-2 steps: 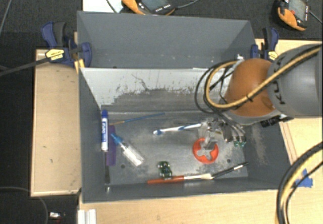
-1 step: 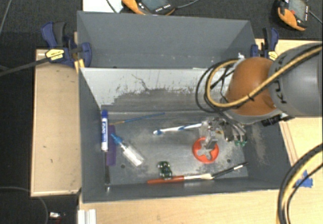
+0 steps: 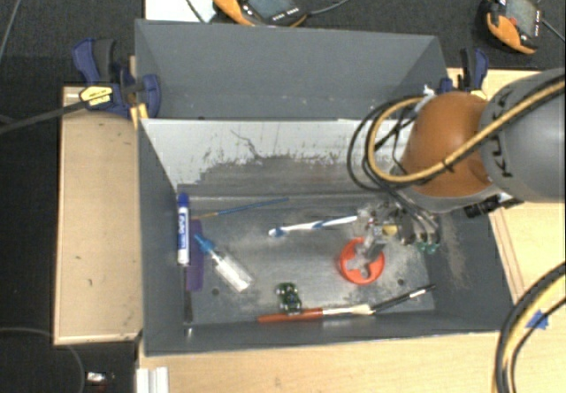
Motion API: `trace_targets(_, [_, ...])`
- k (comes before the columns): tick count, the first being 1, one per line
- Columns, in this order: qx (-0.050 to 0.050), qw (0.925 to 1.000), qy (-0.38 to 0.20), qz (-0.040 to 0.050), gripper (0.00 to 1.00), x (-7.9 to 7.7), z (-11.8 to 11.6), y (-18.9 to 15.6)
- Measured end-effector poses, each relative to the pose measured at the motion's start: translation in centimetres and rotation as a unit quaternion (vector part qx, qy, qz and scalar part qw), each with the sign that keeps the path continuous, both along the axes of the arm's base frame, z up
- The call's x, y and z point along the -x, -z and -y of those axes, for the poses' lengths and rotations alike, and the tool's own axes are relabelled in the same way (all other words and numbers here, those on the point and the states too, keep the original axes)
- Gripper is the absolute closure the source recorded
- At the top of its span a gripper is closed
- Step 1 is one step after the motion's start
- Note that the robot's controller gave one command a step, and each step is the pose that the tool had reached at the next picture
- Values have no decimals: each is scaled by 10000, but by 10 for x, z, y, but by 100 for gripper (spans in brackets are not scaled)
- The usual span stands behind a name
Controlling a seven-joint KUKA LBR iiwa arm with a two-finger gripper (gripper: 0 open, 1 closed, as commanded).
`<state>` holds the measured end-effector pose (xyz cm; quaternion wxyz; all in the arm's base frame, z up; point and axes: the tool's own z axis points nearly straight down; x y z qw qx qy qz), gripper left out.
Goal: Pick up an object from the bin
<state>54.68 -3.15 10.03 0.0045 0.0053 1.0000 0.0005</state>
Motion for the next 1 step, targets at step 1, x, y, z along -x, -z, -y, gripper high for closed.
trace_targets(1, [1,10000,-4,28,100,-2,0,-40])
